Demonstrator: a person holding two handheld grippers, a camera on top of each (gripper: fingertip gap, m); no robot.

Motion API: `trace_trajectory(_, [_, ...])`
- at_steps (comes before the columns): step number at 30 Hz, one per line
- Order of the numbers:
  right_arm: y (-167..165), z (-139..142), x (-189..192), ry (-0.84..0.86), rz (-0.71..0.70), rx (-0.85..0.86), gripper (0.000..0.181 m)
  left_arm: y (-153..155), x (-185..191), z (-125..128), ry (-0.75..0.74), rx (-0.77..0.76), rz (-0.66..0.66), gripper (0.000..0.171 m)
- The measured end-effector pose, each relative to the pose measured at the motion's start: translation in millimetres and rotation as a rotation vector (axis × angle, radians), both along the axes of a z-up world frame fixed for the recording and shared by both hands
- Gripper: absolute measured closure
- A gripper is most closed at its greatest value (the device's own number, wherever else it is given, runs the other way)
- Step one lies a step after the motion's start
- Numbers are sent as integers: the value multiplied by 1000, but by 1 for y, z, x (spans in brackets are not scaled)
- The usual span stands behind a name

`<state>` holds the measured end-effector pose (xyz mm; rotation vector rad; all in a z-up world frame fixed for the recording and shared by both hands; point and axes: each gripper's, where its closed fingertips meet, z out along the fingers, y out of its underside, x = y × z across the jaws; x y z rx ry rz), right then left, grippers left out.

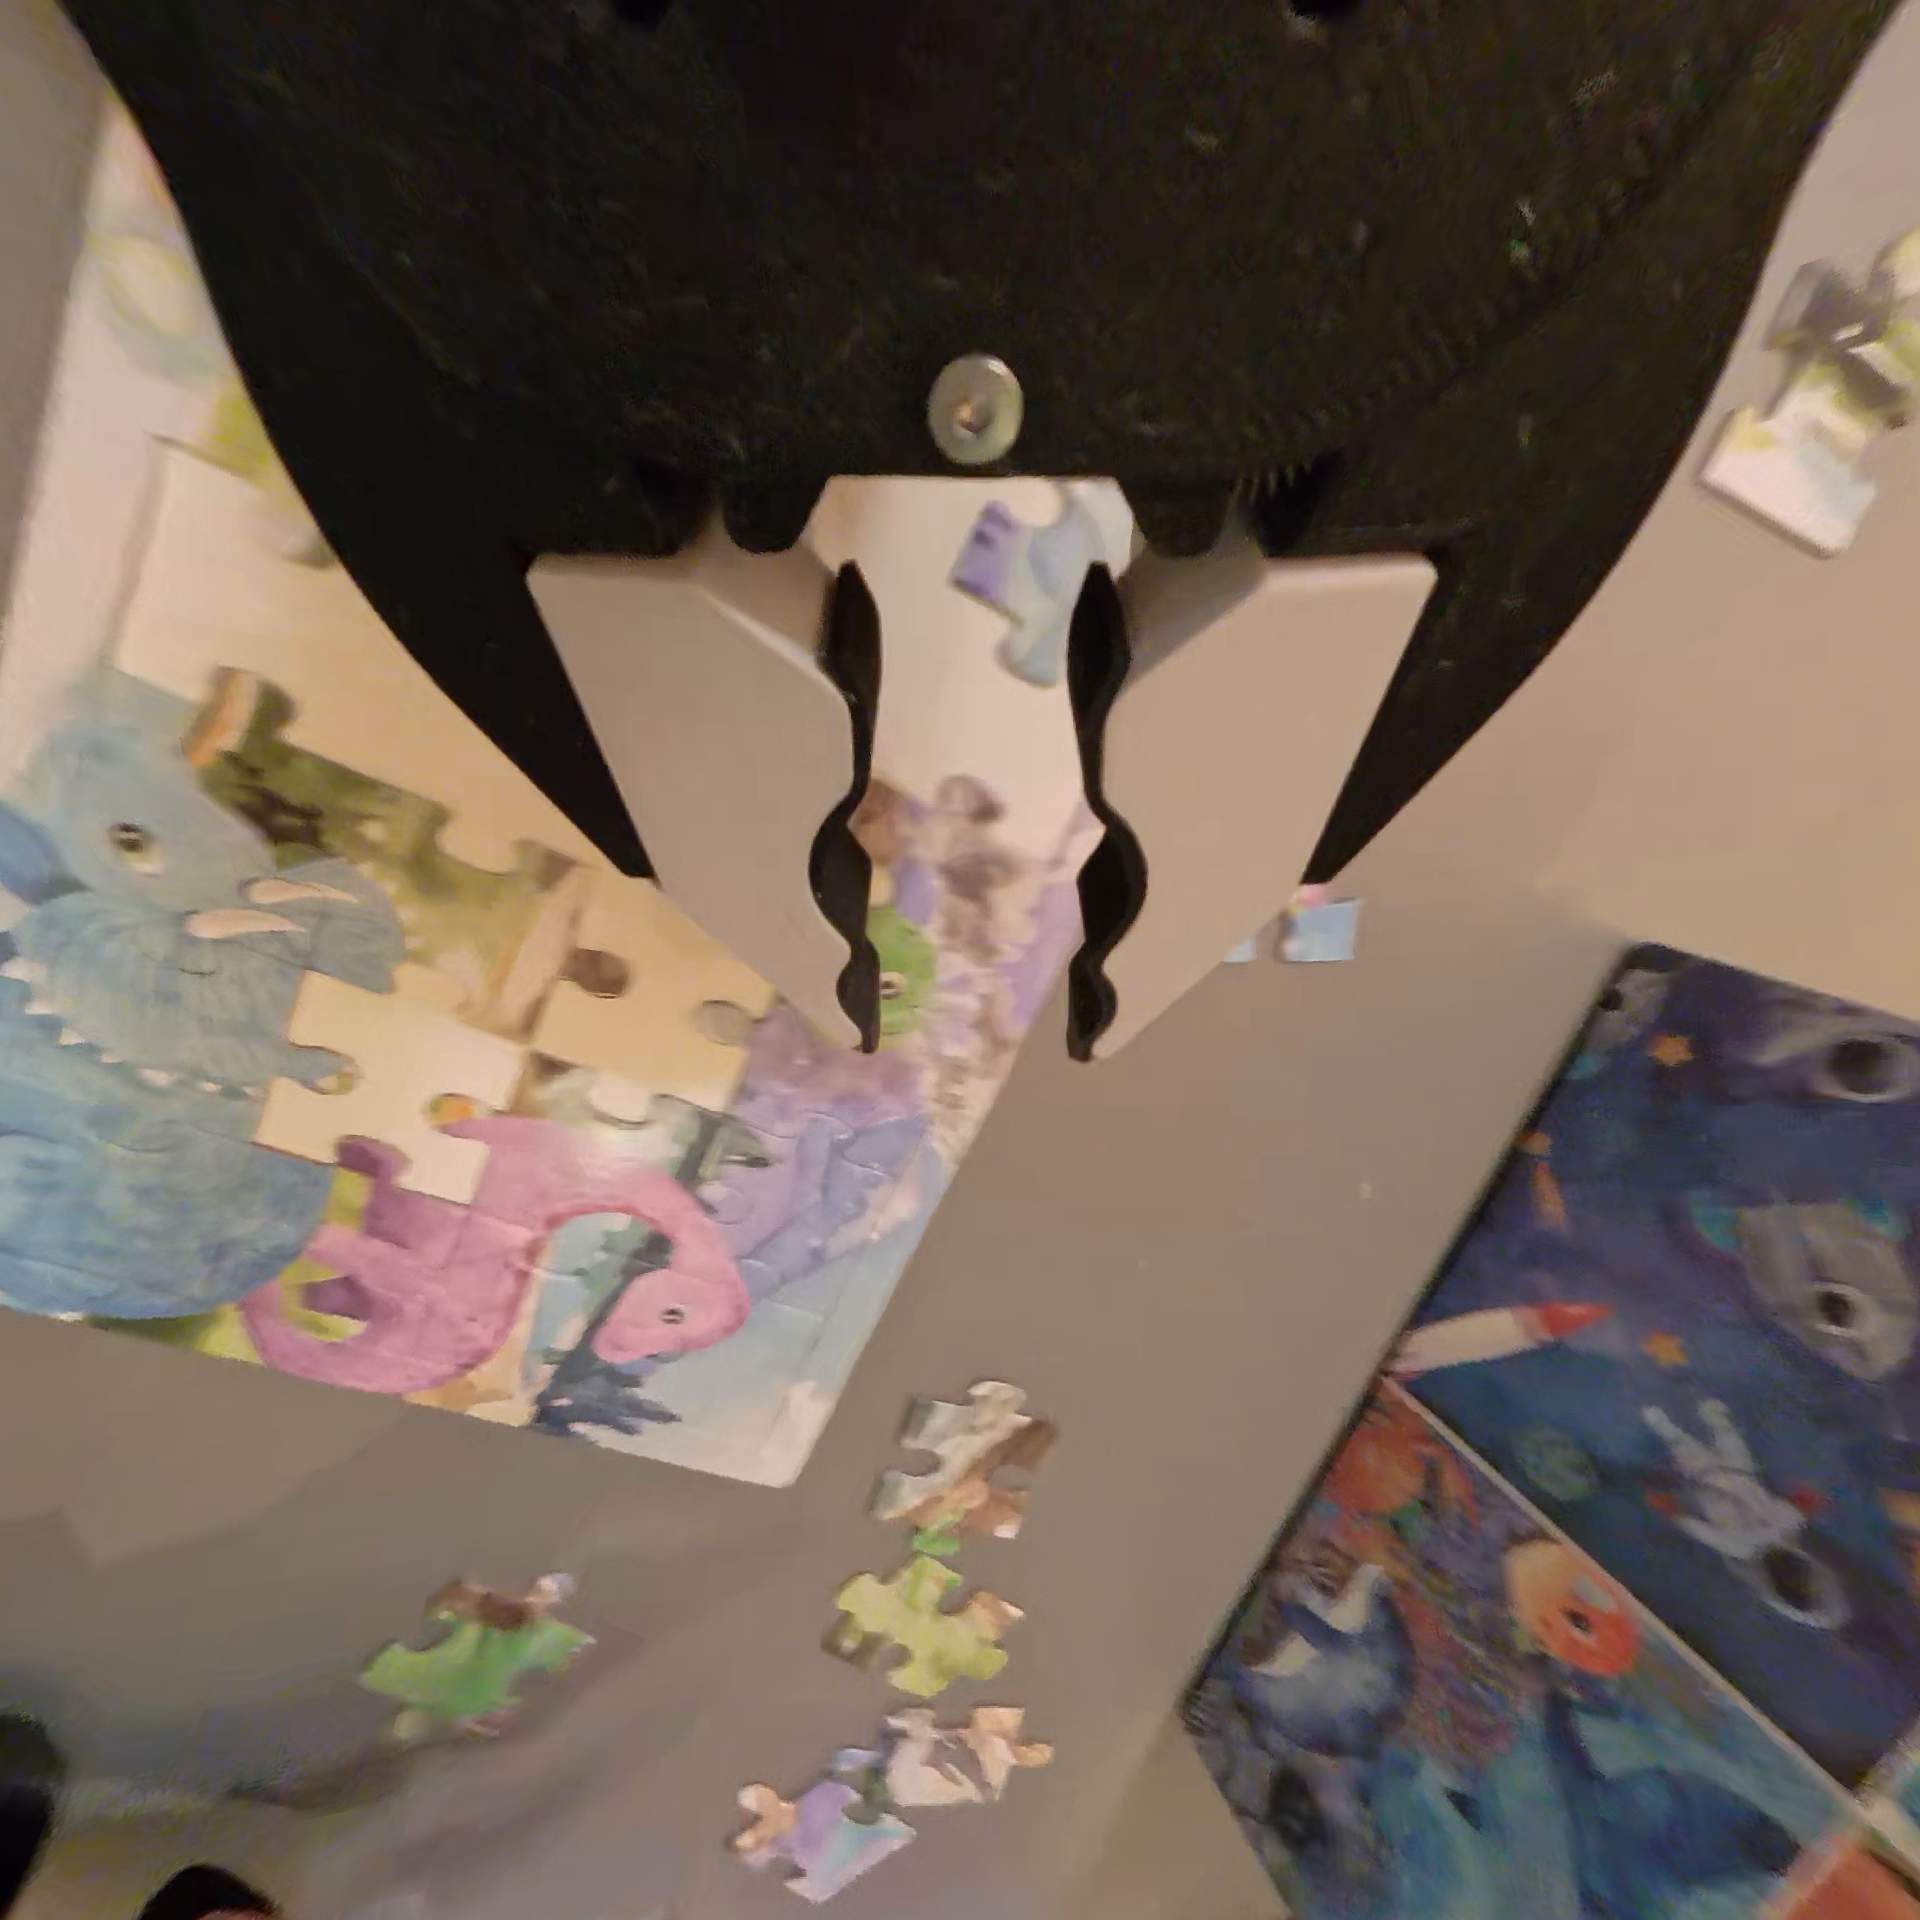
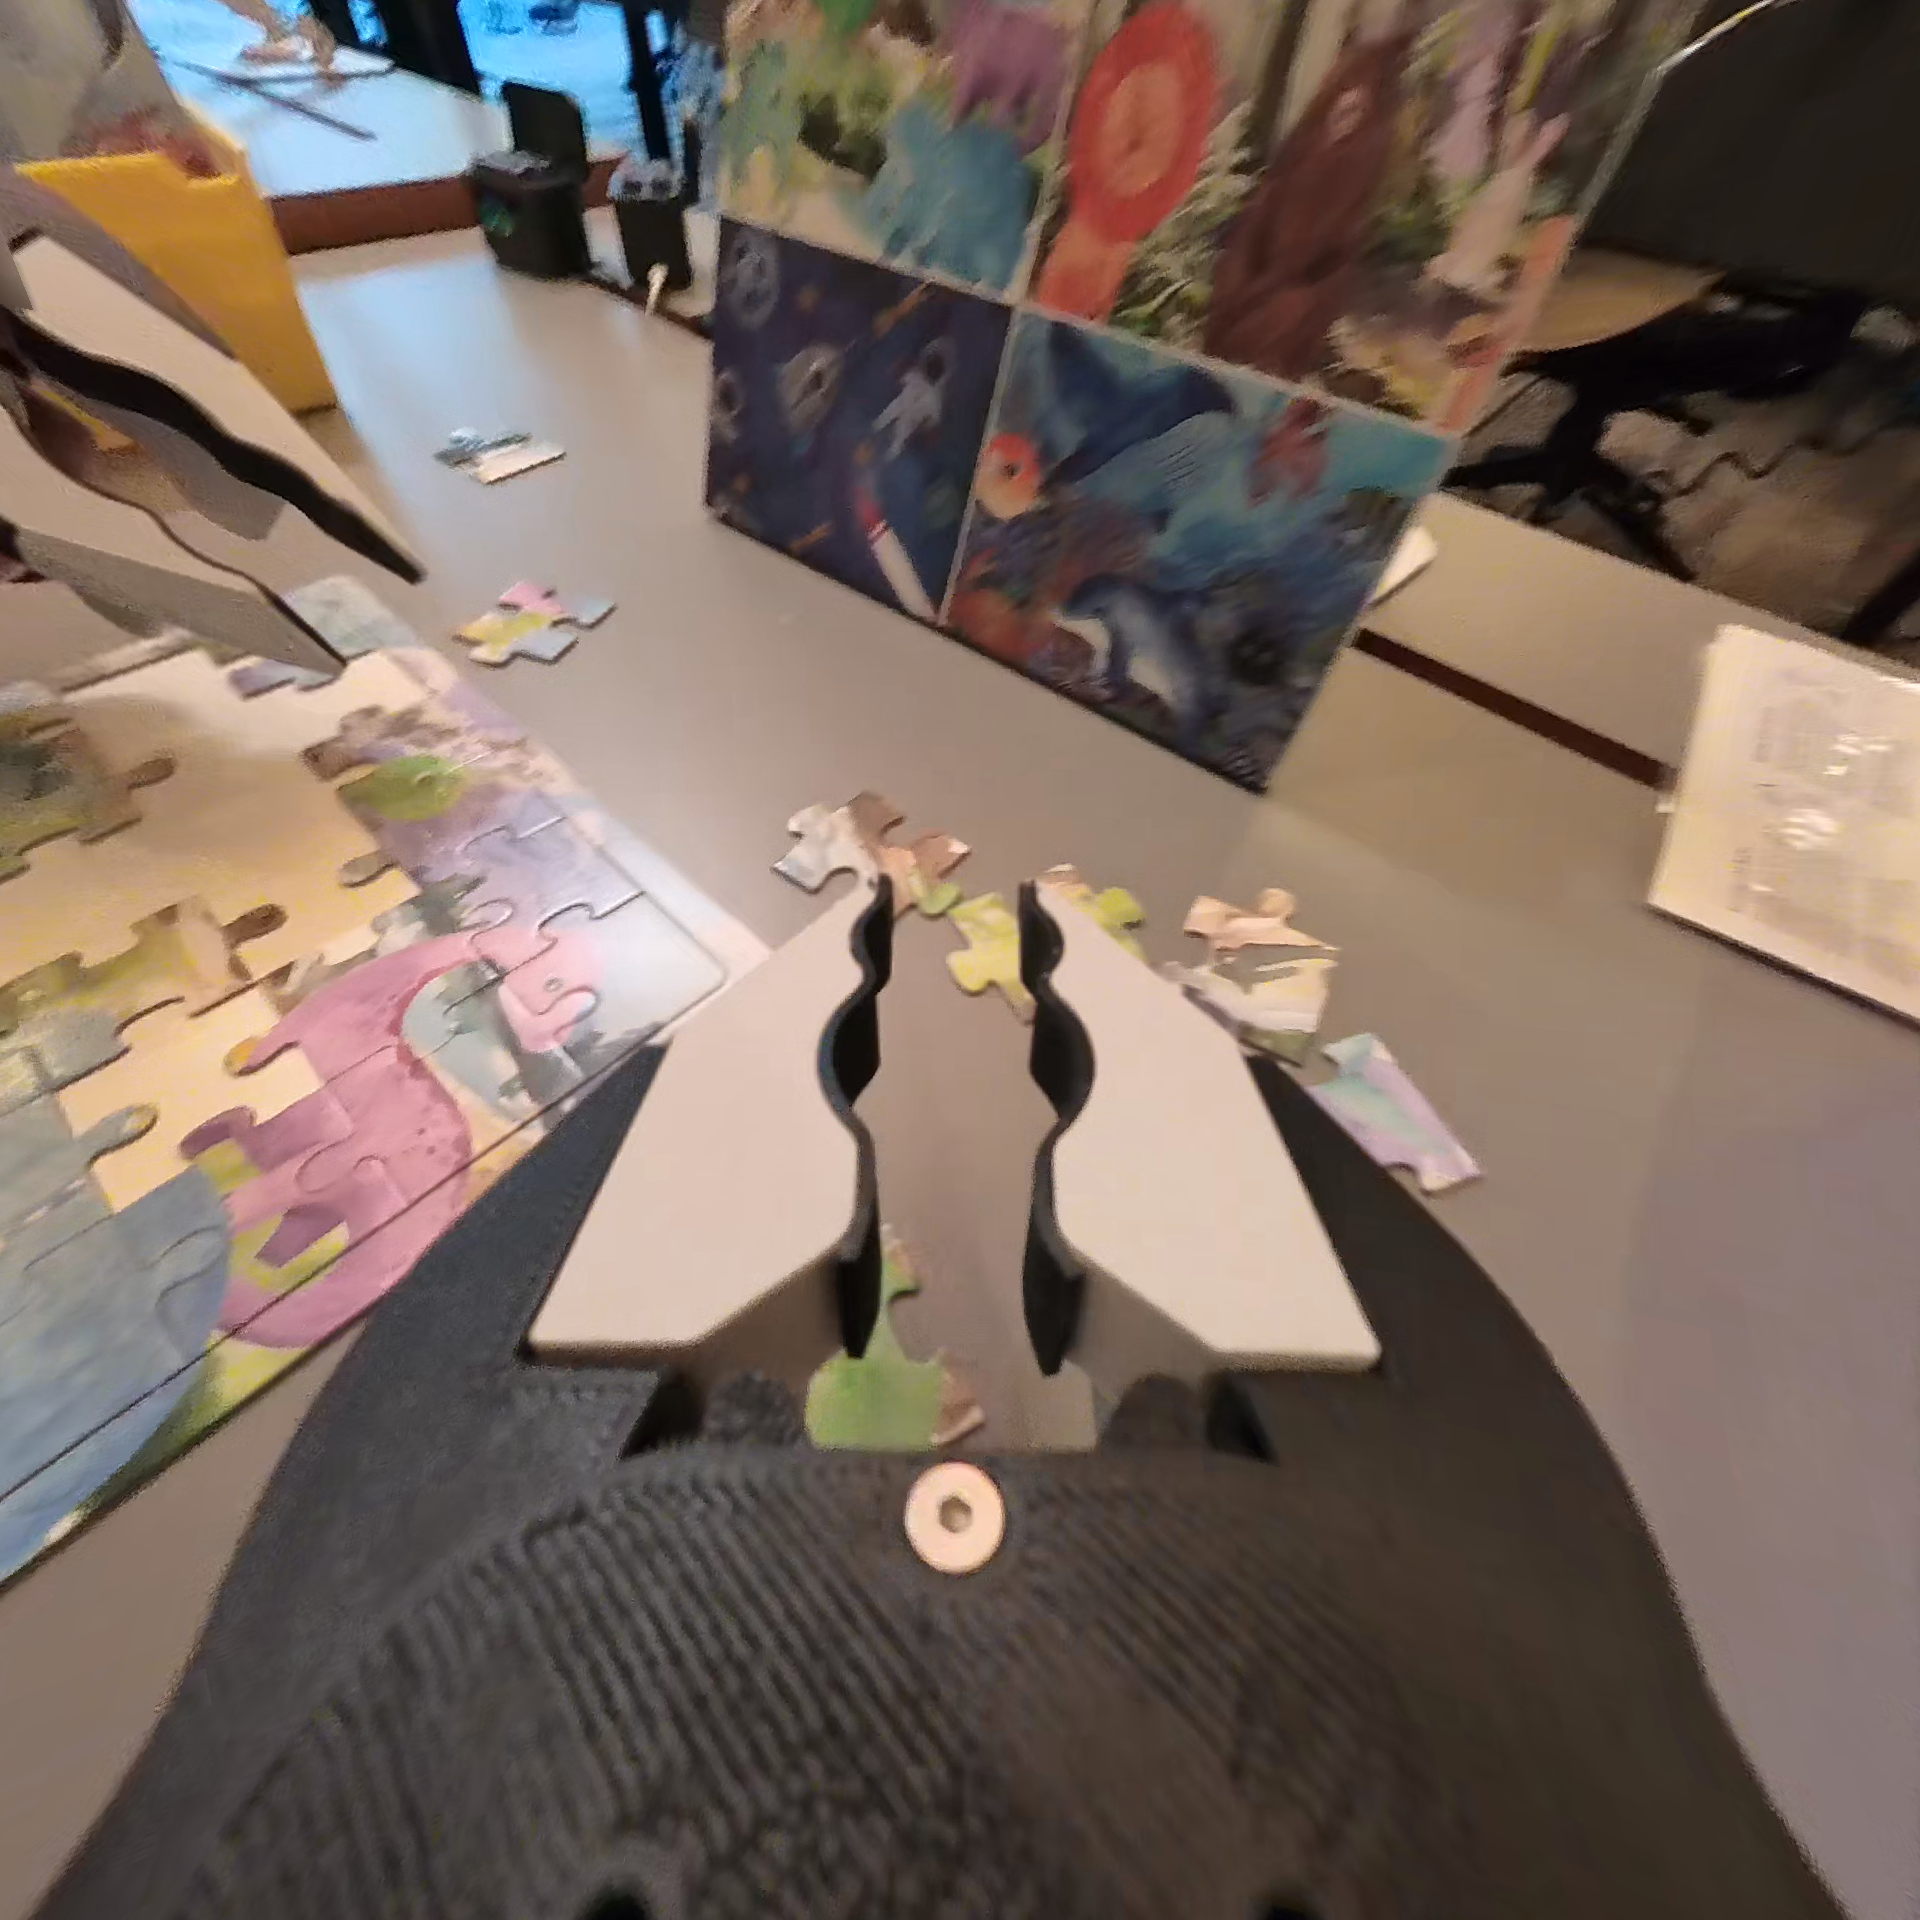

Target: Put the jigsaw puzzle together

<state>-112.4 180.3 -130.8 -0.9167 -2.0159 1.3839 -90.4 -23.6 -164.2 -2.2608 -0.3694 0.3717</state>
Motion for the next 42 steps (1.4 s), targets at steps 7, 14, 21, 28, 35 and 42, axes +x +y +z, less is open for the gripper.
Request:
trace_trajectory(7, [35, -4, -12, 38, -126, 84, 160, -64, -44, 1, 6, 112, 159, 137])
trace_trajectory(14, [38, 6, -14, 91, -161, 93, 161, -85, -56, 18, 19, 238, 227, 138])
trace_trajectory(21, [55, 22, -13, 145, -213, 40, 160, -84, -60, 9, 13, 244, 242, 137])
trace_trajectory(28, [65, 20, -13, 137, -237, 34, 162, -86, -62, 12, 0, 303, 260, 134])
trace_trajectory(35, [67, 16, -14, 115, -229, 1, 161, -86, -63, 12, -20, 324, 260, 135])
trace_trajectory(42, [70, 21, -13, 131, -244, 8, 161, -83, -63, 5, -45, 314, 253, 135])
